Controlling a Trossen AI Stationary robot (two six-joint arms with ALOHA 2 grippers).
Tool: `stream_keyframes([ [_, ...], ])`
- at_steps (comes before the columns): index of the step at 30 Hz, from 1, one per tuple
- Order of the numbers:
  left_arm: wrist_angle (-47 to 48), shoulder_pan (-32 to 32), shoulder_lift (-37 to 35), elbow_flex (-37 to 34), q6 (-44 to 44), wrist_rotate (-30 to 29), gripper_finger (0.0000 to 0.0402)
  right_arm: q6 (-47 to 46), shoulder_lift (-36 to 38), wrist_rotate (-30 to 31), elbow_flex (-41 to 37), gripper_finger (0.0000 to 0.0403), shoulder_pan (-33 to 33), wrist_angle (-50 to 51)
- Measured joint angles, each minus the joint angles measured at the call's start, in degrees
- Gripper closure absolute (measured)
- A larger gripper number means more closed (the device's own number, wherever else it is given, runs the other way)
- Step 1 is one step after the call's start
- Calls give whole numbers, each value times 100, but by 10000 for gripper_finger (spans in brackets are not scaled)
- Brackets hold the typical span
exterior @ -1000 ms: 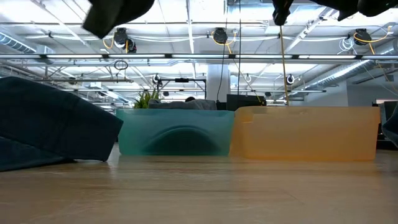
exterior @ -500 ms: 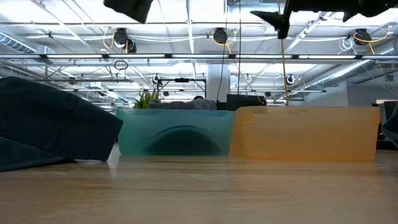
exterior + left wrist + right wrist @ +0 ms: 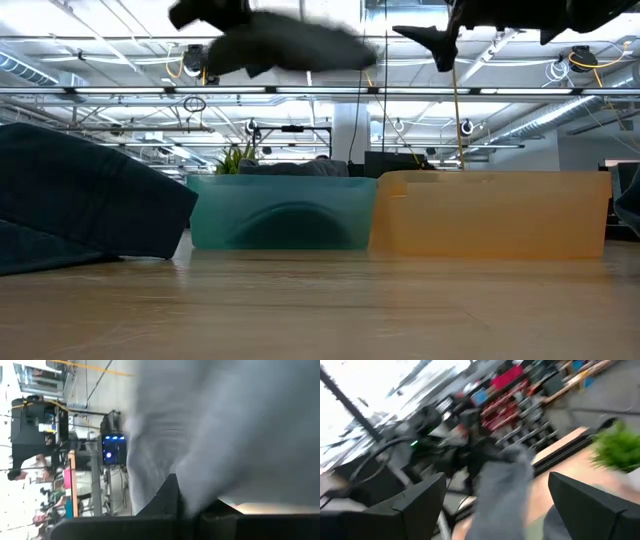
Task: Pick & Place hat
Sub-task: Put the gray cap into the green bin
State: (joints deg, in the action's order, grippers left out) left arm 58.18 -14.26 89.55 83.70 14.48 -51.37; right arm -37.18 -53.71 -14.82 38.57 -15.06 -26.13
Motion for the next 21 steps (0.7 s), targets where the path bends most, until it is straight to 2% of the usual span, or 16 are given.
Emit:
stream_keyframes([
  [2,-94,109,118,-2,1,-22,398,77,5,-194,0,64,56,168],
  [8,-331,396,195,-2,-109,-201,399,399,22,-148,0,64,170,821],
  [14,-915,448,195,41,243,-992,399,644,22,-141,0,64,169,932],
  [17,-1032,448,191,222,332,-1076,399,638,22,-116,0,64,169,934],
  [21,-1376,447,191,469,507,-1530,399,598,22,12,0,64,167,936],
])
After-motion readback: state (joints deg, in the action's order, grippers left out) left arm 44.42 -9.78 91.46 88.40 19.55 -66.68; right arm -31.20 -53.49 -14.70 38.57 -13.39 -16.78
